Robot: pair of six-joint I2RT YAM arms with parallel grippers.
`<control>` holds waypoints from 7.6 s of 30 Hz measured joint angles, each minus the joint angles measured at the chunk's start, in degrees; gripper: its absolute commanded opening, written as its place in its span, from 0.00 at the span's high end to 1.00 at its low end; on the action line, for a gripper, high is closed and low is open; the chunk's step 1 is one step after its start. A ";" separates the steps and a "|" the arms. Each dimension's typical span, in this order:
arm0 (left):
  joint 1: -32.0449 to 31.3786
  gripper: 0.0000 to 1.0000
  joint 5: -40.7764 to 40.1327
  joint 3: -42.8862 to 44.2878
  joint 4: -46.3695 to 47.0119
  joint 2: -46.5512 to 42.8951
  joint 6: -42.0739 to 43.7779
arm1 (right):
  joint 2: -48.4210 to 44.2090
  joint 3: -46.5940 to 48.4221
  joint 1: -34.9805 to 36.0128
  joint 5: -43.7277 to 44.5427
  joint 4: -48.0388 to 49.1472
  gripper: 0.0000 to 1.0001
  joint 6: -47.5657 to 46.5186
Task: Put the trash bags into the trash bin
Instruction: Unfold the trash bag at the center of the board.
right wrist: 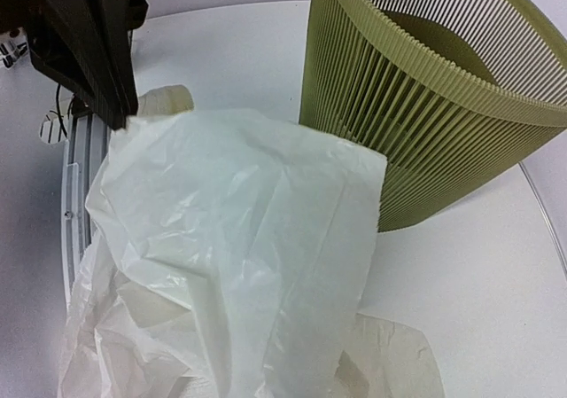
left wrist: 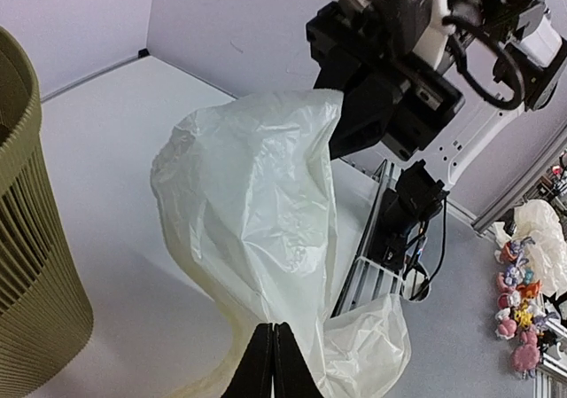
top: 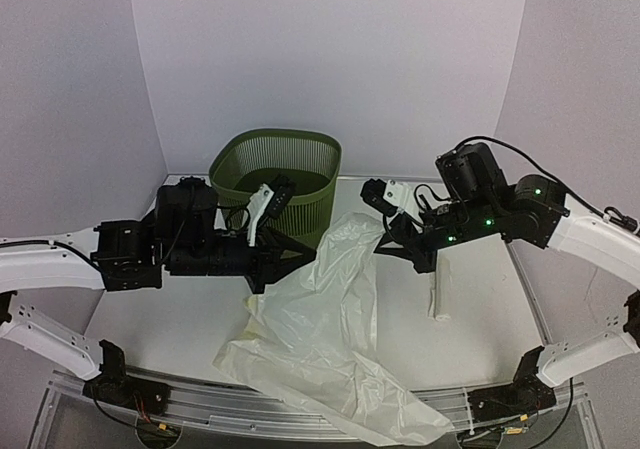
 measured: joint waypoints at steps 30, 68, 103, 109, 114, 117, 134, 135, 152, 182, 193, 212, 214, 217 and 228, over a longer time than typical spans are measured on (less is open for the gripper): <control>0.07 1.00 -22.01 4.57 -7.78 3.79 -14.21 | 22.65 -4.11 8.95 5.93 5.58 0.24 35.25; 0.07 1.00 -42.32 6.87 -24.36 6.27 -31.50 | 20.93 -10.57 17.66 23.33 18.30 1.00 42.52; 7.26 1.00 -35.10 7.18 -25.25 10.19 -33.44 | 1.07 -18.88 -0.26 37.24 2.56 0.29 60.39; 7.26 1.00 -33.68 18.69 -31.36 20.21 -36.63 | 1.26 -6.90 -0.87 34.81 -2.46 0.20 53.55; 7.26 1.00 -32.24 22.12 -33.62 22.43 -39.43 | -1.04 -2.63 -1.50 28.58 -3.74 0.28 48.26; 7.26 1.00 -31.15 22.51 -33.63 22.45 -41.18 | -2.72 -5.06 -0.88 15.47 0.52 0.29 43.74; 7.20 1.00 -28.15 19.35 -30.52 18.85 -47.50 | 32.23 2.74 26.91 33.95 19.71 0.24 16.64; 7.20 1.00 -27.82 18.87 -30.47 18.20 -47.97 | 33.24 2.94 26.86 35.77 20.50 0.23 16.05; 7.32 1.00 -23.42 14.65 -33.93 15.72 -52.96 | 39.71 0.66 26.72 51.36 36.60 1.00 10.58; 6.45 0.09 10.70 -12.70 -0.76 -22.50 -16.42 | 5.18 -14.32 3.45 -24.60 32.68 1.00 37.61; 6.43 0.44 24.81 -12.95 10.14 -10.62 -11.93 | 7.95 -11.38 3.21 -26.19 28.43 1.00 43.47; 6.43 0.60 23.96 -11.65 9.14 -7.40 -12.20 | 8.98 -10.00 3.21 -26.92 26.45 1.00 44.01; 6.43 0.60 24.96 -11.65 9.00 -7.41 -12.50 | 8.98 -9.92 3.21 -27.17 26.45 1.00 43.98; 6.43 0.60 25.98 -11.68 8.01 -7.09 -13.00 | 8.98 -9.58 3.21 -27.50 26.30 1.00 43.98; 6.45 1.00 27.62 -13.59 9.28 -5.11 -14.21 | 8.83 -8.07 3.21 -28.44 26.08 1.00 43.52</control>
